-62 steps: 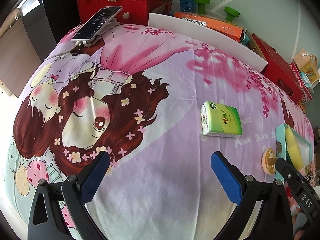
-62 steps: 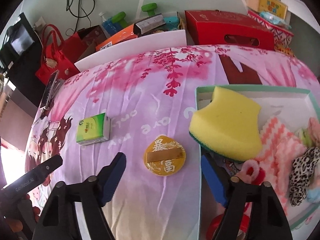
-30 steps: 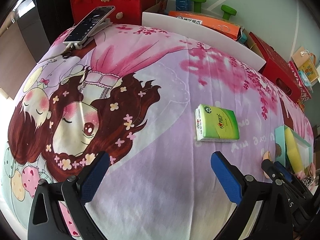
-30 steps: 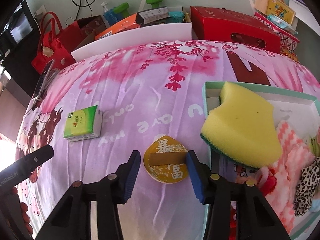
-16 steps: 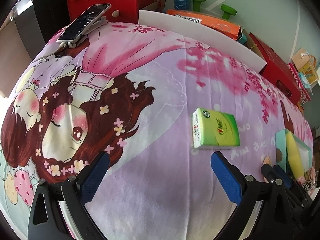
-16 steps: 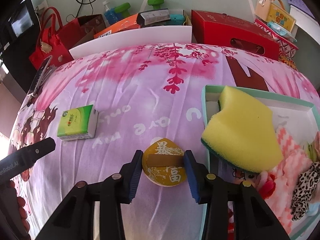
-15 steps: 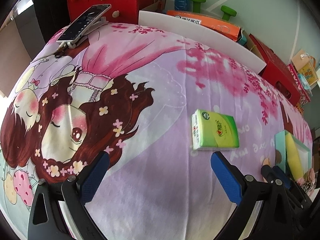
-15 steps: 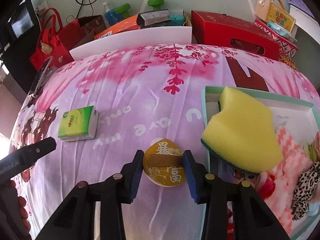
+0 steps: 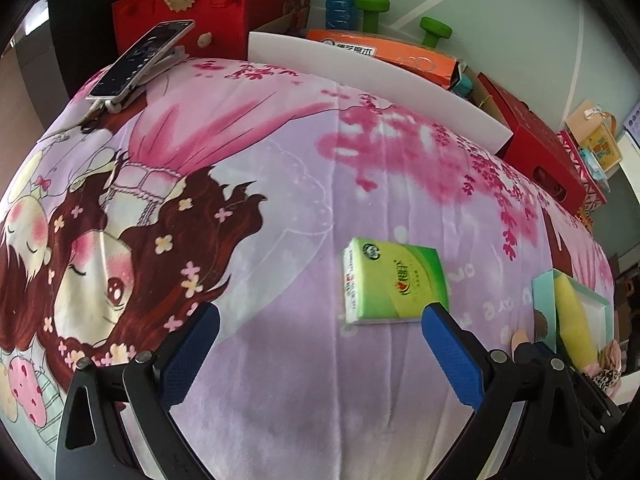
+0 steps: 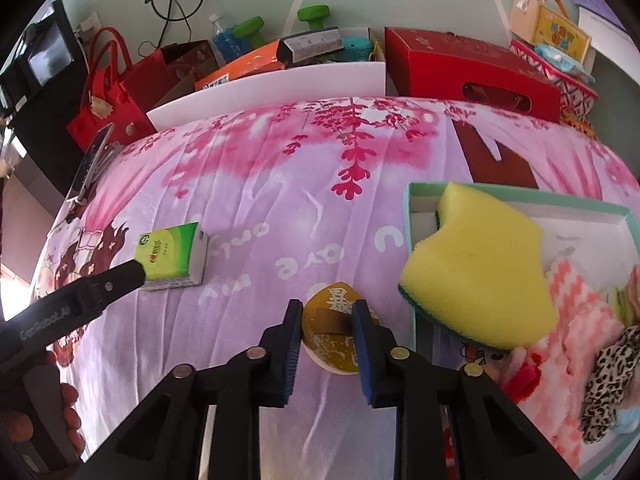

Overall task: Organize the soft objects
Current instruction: 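Grasp the gold round puff with the right gripper while the left gripper grasps the green tissue pack, then lift and carry the tissue pack and gold puff over the white tray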

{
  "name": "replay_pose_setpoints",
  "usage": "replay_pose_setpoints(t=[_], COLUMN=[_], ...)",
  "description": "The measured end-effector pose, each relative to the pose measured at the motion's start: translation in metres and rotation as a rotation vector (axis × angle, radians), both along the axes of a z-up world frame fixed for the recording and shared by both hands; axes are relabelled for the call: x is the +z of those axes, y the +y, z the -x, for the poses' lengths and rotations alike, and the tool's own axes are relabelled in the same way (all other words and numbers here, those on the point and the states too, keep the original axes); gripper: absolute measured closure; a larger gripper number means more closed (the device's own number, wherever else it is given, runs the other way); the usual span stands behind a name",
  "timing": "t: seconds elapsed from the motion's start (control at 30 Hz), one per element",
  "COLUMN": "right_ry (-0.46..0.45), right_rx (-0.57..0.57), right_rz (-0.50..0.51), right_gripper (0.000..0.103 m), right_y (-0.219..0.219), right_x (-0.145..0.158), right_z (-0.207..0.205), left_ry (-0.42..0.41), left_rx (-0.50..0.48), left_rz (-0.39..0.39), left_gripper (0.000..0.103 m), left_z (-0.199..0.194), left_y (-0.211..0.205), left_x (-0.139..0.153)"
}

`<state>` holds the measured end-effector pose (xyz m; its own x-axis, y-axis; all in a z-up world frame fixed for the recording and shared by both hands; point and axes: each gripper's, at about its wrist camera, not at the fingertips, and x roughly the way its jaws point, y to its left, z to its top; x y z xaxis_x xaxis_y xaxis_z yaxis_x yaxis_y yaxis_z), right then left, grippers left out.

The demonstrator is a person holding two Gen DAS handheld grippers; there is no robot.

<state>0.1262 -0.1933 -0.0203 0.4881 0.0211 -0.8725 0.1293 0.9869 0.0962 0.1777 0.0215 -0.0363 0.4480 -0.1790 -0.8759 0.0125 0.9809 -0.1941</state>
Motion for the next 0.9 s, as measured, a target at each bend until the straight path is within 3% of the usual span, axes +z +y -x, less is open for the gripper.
replay_pose_setpoints(t=[0.57, 0.73, 0.9], right_ry=[-0.012, -0.011, -0.013], right_rx=[-0.021, -0.022, -0.024], right_rz=[-0.064, -0.071, -0.072], right_gripper=[0.084, 0.084, 0.084], right_y=[-0.011, -0.012, -0.012], right_x=[0.004, 0.004, 0.005], right_z=[0.002, 0.003, 0.003], left_ry=[-0.021, -0.038, -0.037], left_rx=[-0.079, -0.098, -0.117], left_rz=[-0.056, -0.036, -0.034], left_gripper=[0.003, 0.031, 0.037], left_z=[-0.018, -0.018, -0.017], left_y=[-0.039, -0.042, -0.045], left_x=[-0.012, -0.008, -0.006])
